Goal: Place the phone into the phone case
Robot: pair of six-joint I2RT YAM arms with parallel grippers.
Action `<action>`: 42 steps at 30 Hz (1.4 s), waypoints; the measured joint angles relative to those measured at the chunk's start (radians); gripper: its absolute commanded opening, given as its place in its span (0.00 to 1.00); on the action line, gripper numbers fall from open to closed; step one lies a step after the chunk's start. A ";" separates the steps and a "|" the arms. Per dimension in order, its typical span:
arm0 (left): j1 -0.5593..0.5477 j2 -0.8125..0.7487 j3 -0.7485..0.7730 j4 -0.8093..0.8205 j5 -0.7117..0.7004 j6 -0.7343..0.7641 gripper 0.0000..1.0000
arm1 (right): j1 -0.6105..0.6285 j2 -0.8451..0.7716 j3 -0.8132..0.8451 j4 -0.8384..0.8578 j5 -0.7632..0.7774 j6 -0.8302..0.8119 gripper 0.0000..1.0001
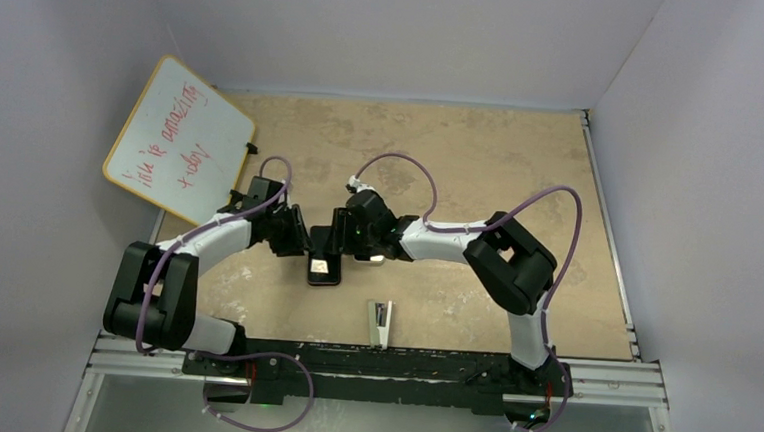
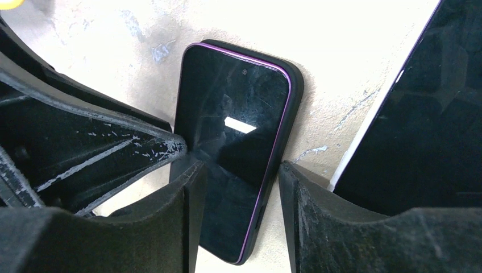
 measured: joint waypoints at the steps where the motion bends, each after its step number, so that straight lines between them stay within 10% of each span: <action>1: 0.005 0.002 0.000 -0.008 0.000 0.000 0.30 | 0.000 -0.002 -0.004 0.007 0.001 0.007 0.55; 31: 0.246 0.116 -0.013 0.019 0.328 0.002 0.09 | -0.006 -0.026 -0.208 0.528 -0.123 0.276 0.56; 42: 0.258 0.113 -0.048 0.080 0.373 0.006 0.10 | -0.002 0.000 -0.202 0.457 -0.120 0.274 0.29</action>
